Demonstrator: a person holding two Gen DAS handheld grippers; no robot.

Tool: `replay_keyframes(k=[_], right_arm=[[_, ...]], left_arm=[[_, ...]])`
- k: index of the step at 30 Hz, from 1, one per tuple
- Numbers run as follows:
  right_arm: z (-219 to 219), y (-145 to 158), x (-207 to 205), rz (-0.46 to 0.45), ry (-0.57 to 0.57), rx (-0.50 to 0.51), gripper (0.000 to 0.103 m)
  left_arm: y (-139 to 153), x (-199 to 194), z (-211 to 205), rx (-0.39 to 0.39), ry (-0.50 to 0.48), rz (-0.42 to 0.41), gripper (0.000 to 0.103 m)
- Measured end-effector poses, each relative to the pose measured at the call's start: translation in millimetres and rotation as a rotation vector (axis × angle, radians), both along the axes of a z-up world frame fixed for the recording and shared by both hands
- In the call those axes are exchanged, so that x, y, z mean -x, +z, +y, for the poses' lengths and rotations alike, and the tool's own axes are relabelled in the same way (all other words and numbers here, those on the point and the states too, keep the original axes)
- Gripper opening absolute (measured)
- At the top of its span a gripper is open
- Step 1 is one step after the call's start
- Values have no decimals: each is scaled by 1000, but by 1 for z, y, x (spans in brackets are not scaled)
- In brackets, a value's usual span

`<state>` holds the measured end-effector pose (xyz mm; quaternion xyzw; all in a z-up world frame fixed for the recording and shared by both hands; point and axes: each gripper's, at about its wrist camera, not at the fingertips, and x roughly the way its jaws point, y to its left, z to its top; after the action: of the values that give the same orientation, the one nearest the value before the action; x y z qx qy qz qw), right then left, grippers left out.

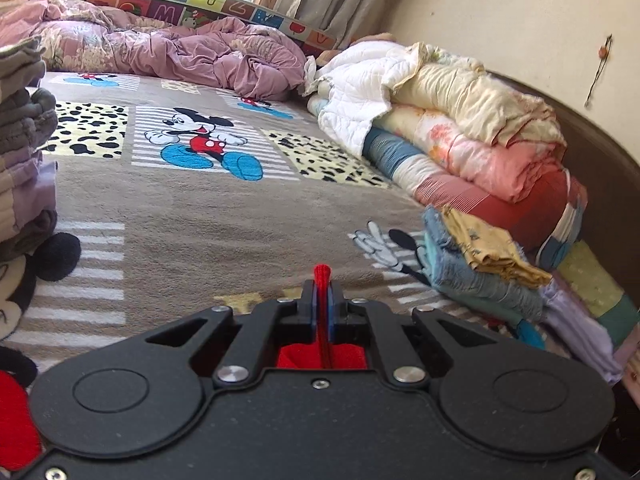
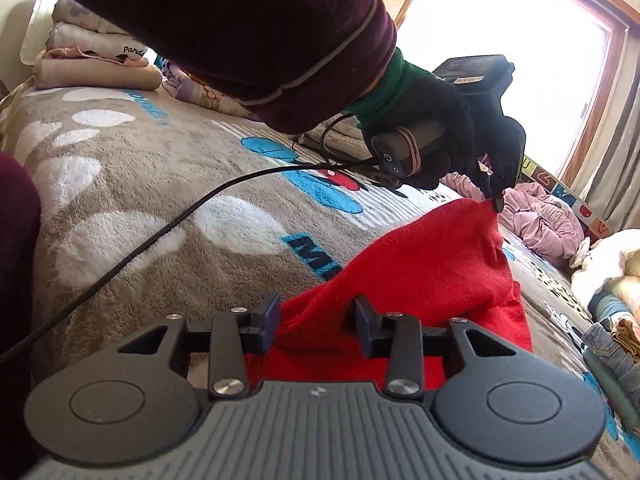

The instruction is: Fold clothes

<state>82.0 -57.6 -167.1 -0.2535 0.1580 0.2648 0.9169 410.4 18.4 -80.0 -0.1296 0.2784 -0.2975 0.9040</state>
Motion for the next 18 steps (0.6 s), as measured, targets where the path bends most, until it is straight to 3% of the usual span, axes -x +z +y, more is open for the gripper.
replay_keyframes(k=[1,3,7,13,18], right_arm=[[-1,0,0,4,-1,-7,41],[-1,0,-2,13,-5,-20,41],[-5,1,-4,24,-20,-44,46],[-16,9,-8,44,-51,-106,62],[-48,33,-1,60,-36,-326,62]], left_arm=[[-2,-2,2,30,1,2,2],[-13,-9,1,6,16,37,2],[-45,-23,-13,-161,18,155,3],[-28,7,15,-157,98,92,13],[-18,79,52,-57,204,110,13]])
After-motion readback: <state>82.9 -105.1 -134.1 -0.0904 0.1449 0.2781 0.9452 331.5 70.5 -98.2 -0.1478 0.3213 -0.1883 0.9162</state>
